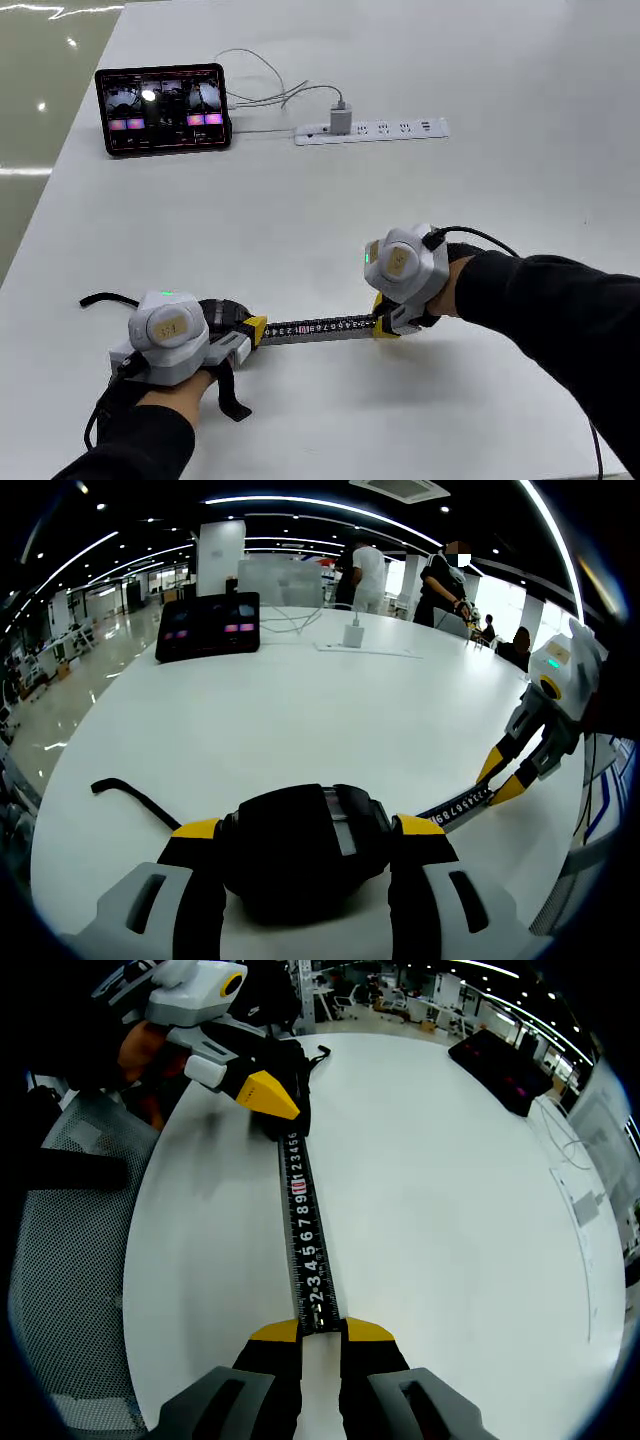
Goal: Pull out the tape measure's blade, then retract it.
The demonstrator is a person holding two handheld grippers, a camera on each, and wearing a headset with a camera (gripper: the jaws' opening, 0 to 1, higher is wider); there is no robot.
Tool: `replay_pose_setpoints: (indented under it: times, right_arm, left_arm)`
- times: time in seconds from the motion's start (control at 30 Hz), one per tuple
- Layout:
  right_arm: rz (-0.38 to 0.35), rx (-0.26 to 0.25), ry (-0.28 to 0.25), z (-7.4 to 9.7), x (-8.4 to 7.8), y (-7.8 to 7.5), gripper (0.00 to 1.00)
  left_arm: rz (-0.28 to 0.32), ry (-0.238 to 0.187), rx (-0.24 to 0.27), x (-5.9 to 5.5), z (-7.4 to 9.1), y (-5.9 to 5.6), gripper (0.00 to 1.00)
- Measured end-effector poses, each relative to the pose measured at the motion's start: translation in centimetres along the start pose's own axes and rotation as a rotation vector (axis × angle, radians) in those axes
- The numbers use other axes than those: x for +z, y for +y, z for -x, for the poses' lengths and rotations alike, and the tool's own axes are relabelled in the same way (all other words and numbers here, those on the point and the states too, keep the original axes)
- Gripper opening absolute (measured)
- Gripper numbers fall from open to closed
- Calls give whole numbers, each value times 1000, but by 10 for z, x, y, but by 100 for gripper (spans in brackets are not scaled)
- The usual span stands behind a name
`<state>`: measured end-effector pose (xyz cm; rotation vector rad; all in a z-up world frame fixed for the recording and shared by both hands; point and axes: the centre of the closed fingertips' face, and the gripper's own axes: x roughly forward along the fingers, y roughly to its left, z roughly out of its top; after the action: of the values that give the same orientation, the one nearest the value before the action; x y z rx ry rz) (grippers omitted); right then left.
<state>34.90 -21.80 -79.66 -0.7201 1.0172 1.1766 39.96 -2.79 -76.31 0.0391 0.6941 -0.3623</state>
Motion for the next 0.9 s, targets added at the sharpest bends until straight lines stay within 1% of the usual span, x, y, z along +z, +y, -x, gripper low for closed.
replay_pose_setpoints:
  times: [0.9]
  right_arm:
    - [27, 3, -19, -2, 9, 2, 9]
  left_arm:
    - [-3, 0, -3, 0, 0, 0, 61]
